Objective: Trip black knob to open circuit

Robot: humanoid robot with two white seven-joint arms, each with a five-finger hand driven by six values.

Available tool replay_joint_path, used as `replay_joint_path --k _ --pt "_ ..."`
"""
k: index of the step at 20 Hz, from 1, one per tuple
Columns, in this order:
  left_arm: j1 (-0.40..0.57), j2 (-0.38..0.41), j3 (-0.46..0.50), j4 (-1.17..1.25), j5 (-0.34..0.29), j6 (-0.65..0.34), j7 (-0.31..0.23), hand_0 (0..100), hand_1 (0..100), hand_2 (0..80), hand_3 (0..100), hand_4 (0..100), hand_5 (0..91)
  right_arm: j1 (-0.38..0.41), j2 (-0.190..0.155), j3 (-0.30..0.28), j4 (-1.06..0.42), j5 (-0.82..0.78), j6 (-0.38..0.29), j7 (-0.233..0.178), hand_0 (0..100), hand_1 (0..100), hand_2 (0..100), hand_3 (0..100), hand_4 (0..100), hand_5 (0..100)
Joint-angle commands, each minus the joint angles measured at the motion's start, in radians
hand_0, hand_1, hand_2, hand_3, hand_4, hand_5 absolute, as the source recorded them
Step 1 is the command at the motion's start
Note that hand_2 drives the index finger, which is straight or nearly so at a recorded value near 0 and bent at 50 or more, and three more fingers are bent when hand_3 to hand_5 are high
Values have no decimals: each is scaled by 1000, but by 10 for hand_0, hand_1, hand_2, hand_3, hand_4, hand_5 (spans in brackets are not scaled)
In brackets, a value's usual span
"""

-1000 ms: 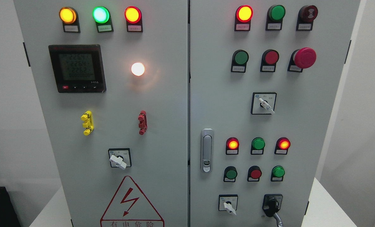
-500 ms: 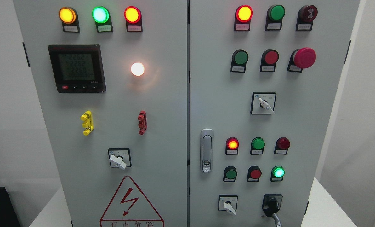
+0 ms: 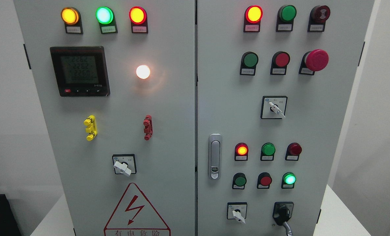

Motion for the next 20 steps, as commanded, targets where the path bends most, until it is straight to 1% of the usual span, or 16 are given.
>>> replay_joint_path --k 1,8,10,14,20 --pt "0 -1 1 1 2 1 0 120 389 0 0 0 0 -24 6 31 -52 9 -29 26 696 697 0 1000 1000 985" --pt "0 -2 1 1 2 1 0 120 389 0 0 0 0 -18 6 28 -52 10 -33 25 698 698 0 1000 1000 985" --pt "0 -1 1 1 2 1 0 120 389 0 0 0 0 -17 6 5 -52 9 -33 25 699 699 0 1000 1000 985" --pt "-2 -1 1 1 2 0 0 120 389 0 0 0 0 -17 4 -15 -47 7 -33 28 700 700 0 1000 1000 985" --pt "0 -1 1 1 2 1 0 120 389 0 0 0 0 -15 4 -24 -43 7 -33 28 702 703 0 1000 1000 984"
